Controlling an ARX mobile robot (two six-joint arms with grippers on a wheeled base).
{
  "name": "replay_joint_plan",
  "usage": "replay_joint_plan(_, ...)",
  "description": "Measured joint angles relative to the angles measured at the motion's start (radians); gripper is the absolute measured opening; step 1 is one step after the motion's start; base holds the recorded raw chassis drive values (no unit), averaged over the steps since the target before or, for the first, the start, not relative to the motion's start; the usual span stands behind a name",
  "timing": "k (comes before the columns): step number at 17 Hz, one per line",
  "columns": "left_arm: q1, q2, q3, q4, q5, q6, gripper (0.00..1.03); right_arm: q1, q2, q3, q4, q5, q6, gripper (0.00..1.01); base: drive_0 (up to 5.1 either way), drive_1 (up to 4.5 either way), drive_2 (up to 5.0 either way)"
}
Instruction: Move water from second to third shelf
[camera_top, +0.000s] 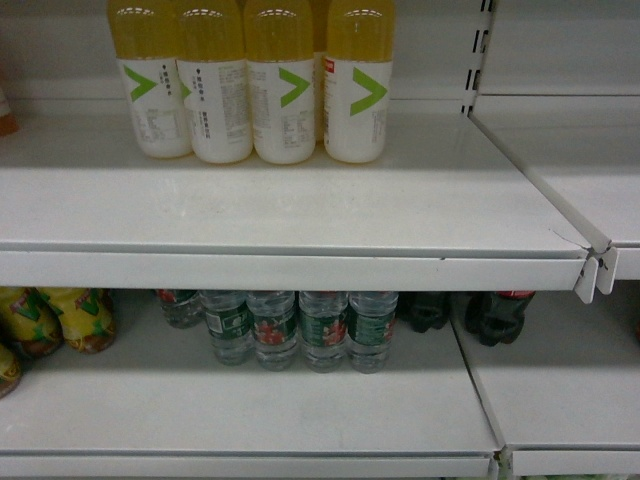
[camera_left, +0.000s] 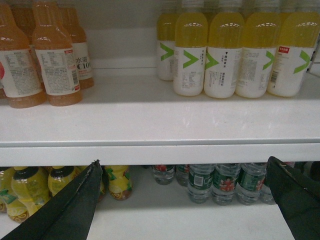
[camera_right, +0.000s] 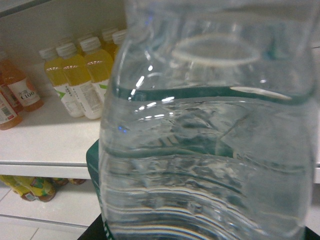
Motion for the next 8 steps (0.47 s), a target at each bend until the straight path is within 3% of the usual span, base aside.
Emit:
replay_joint_plan(5, 0.000, 0.000, 0.000, -0.002, 0.000, 0.000, 0.98, 0.000, 0.000, -0.001, -0.003, 0.000, 0.000, 0.42, 0.0, 0.00, 0.0)
replay_joint_plan(8, 0.000, 0.000, 0.000, -0.002, 0.001, 0.000, 0.98, -0.006, 0.000, -0.001, -0.006, 0.006, 0.000, 0.42, -4.1, 2.30, 2.3)
